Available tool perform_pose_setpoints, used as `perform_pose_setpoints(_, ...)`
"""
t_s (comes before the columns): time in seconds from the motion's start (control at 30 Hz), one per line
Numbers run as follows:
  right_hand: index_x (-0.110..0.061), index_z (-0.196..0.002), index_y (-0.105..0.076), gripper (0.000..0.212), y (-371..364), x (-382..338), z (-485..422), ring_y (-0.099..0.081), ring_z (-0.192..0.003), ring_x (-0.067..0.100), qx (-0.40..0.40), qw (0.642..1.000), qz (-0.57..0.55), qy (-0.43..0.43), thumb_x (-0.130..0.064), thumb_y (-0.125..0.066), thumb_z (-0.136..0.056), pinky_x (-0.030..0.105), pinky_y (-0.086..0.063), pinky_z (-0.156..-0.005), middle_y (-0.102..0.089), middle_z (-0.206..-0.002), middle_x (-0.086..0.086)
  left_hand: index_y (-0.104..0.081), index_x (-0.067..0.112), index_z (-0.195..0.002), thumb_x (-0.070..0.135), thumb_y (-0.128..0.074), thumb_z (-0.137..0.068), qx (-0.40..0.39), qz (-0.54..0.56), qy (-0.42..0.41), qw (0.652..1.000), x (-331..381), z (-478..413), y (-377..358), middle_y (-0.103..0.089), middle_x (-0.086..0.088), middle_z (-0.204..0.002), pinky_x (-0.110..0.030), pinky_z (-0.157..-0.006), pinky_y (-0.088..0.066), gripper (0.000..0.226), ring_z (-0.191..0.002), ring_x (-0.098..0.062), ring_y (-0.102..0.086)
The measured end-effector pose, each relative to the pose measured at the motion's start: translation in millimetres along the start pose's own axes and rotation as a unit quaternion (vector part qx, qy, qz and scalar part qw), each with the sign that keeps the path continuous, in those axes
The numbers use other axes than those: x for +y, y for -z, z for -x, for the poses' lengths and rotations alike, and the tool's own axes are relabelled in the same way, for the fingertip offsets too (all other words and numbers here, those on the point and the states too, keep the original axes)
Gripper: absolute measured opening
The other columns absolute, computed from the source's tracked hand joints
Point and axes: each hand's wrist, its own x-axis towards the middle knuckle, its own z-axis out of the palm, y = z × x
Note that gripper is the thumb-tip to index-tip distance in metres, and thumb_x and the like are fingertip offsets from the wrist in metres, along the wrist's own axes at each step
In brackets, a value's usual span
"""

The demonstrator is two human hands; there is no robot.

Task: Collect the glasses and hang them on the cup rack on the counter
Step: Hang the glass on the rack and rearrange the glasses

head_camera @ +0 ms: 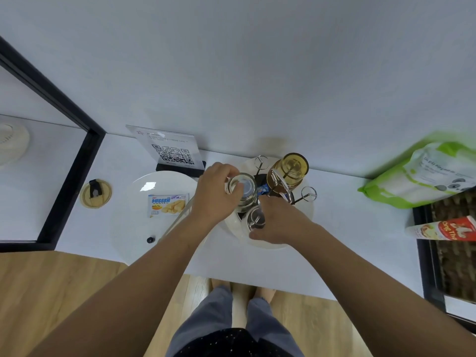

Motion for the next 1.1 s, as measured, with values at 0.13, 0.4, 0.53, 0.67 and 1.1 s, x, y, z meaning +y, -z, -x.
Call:
perform_pose_setpoints(0.13, -0.019, -0.131, -0.042, 0.079, -5, 5, 3, -0.056, -0.106, 0.022, 0.017, 0.999, -0.003, 0.029, -0.043, -0.082, -0.068, 0.039, -0.054, -0.086, -0.054, -0.123, 0.003, -0.064, 0.024, -0.085, 0.022, -0.067, -0.085, -0.079, 0.01, -0.004, 0.997, 15, 25, -2, -0.062, 0.012, -0.07, -0.022, -0.057, -0.05, 0.004, -0.062, -0.007, -0.058)
perform_pose_setpoints(0.4, -0.02, -0.145, -0.025, 0.101, -20, 20, 9, -0.057, -0.114, 0.029, 0.075, 0.987, 0.126, 0.071, -0.041, -0.084, -0.065, 0.039, -0.051, -0.086, -0.053, -0.134, 0.005, -0.064, 0.019, -0.117, 0.012, -0.064, -0.088, -0.156, 0.006, 0.08, 0.984, 8, 58, -15, -0.068, 0.003, -0.111, -0.034, -0.078, -0.057, 0.03, -0.088, -0.009, -0.063)
perform_pose_setpoints(0.53, -0.026, -0.145, -0.021, 0.102, -19, 25, 19, -0.06, -0.11, 0.025, 0.118, 0.989, 0.035, 0.078, -0.041, -0.083, -0.065, 0.034, -0.052, -0.082, -0.056, -0.135, 0.0, -0.064, 0.019, -0.12, 0.009, -0.063, -0.087, -0.147, 0.007, 0.069, 0.987, 17, 60, -12, -0.067, 0.002, -0.115, -0.036, -0.079, -0.057, 0.034, -0.086, -0.011, -0.064)
perform_pose_setpoints(0.67, -0.032, -0.139, -0.027, 0.094, -9, 25, 42, -0.062, -0.105, 0.018, 0.166, 0.981, -0.066, 0.08, -0.052, -0.079, -0.063, 0.024, -0.041, -0.074, -0.057, -0.134, -0.006, -0.066, 0.019, -0.117, 0.008, -0.062, -0.086, -0.097, 0.028, 0.027, 0.995, 33, 56, -1, -0.067, 0.005, -0.11, -0.023, -0.072, -0.052, 0.033, -0.079, -0.002, -0.06)
perform_pose_setpoints(1.1, -0.023, -0.132, -0.046, 0.084, 13, 57, 95, -0.053, -0.106, 0.015, 0.286, 0.938, -0.154, 0.121, -0.053, -0.077, -0.06, 0.027, -0.046, -0.083, -0.053, -0.122, -0.005, -0.07, 0.018, -0.106, 0.015, -0.056, -0.084, -0.08, 0.14, -0.042, 0.986, 84, 48, -11, -0.067, 0.011, -0.096, -0.011, -0.065, -0.05, 0.027, -0.083, -0.007, -0.061)
